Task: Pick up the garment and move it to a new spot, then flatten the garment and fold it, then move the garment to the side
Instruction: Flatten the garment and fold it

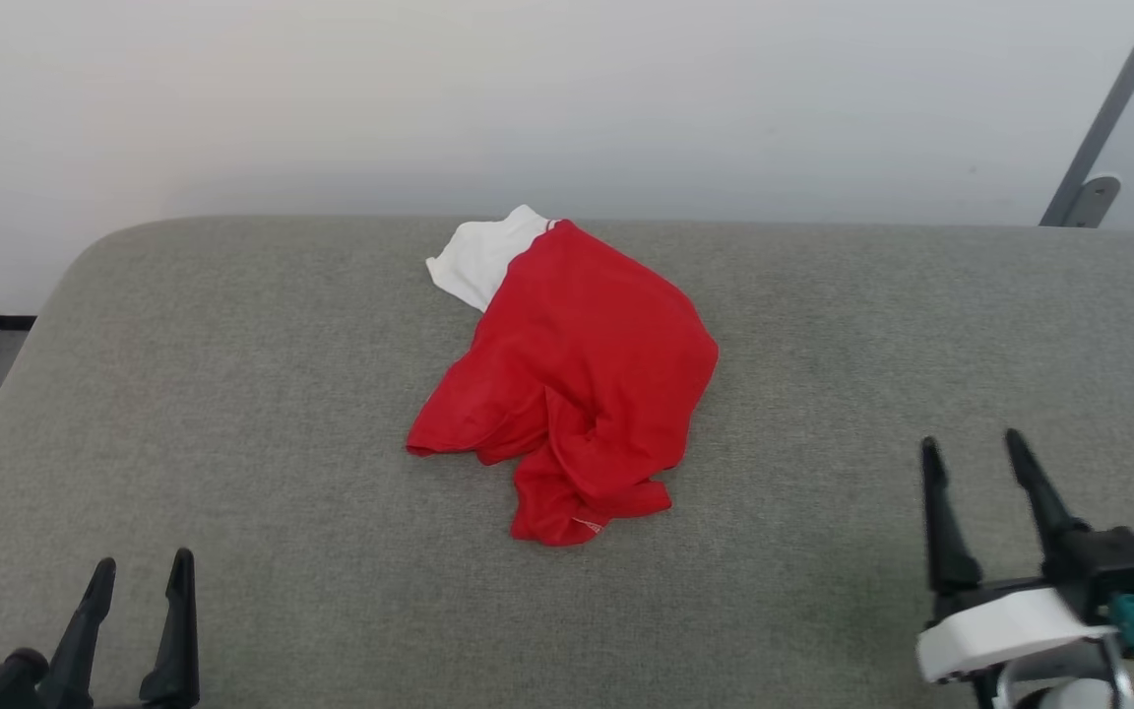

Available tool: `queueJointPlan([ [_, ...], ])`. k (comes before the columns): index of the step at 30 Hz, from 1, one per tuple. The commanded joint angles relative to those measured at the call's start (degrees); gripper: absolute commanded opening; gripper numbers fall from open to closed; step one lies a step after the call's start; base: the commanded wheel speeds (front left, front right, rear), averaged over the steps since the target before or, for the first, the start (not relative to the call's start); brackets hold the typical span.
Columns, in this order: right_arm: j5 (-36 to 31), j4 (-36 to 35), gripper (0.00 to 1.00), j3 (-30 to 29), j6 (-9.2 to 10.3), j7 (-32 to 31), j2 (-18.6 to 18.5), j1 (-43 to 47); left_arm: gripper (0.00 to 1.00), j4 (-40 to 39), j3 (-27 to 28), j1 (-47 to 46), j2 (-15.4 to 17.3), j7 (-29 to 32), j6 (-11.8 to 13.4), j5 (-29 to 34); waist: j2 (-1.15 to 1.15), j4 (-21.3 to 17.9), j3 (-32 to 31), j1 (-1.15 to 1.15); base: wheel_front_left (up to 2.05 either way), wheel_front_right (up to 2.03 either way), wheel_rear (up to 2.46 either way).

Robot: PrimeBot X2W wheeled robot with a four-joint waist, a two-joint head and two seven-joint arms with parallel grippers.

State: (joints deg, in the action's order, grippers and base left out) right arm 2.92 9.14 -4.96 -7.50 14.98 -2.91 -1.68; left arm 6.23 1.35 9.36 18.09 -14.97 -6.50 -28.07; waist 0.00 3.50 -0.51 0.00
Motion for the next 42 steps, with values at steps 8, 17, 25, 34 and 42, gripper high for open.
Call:
queueJointPlan([
  [8, 0.12, 4.00, 1.00, 7.40, 0.02, -3.12, -1.55, -4.36, 1.00, 0.41, -1.40, -2.94, -0.41, -0.31, -0.51, -0.90, 0.00, 4.22, 2.45, 0.00, 0.00, 0.00, 0.00],
  [17, 4.42, 11.22, 1.00, 17.31, 0.03, -15.20, -6.88, -12.72, 1.00, 1.49, -6.38, -7.34, -0.85, -0.28, -0.92, -2.23, 0.00, 12.76, 6.08, 0.00, 0.00, 0.00, 0.00],
  [25, 9.51, 17.00, 1.00, 27.10, 0.02, -29.47, -12.66, -21.55, 1.00, 3.30, -10.74, -11.41, -1.87, -0.29, -0.96, -3.86, 0.00, 18.71, 9.76, 0.00, 0.00, 0.00, 0.00],
  [34, 13.23, 26.71, 1.00, 39.02, 0.01, -47.88, -14.91, -30.38, 1.00, 4.23, -13.26, -14.37, -2.77, -0.30, -0.93, -5.81, 0.00, 21.51, 12.86, 0.00, 0.00, 0.00, 0.00],
  [42, 17.84, 28.59, 0.00, 43.22, 0.01, -50.43, -15.95, -34.39, 1.00, 4.90, -12.19, -14.86, -2.86, -0.30, -0.94, -6.39, 0.00, 20.25, 12.89, 0.00, 0.00, 0.00, 0.00],
])
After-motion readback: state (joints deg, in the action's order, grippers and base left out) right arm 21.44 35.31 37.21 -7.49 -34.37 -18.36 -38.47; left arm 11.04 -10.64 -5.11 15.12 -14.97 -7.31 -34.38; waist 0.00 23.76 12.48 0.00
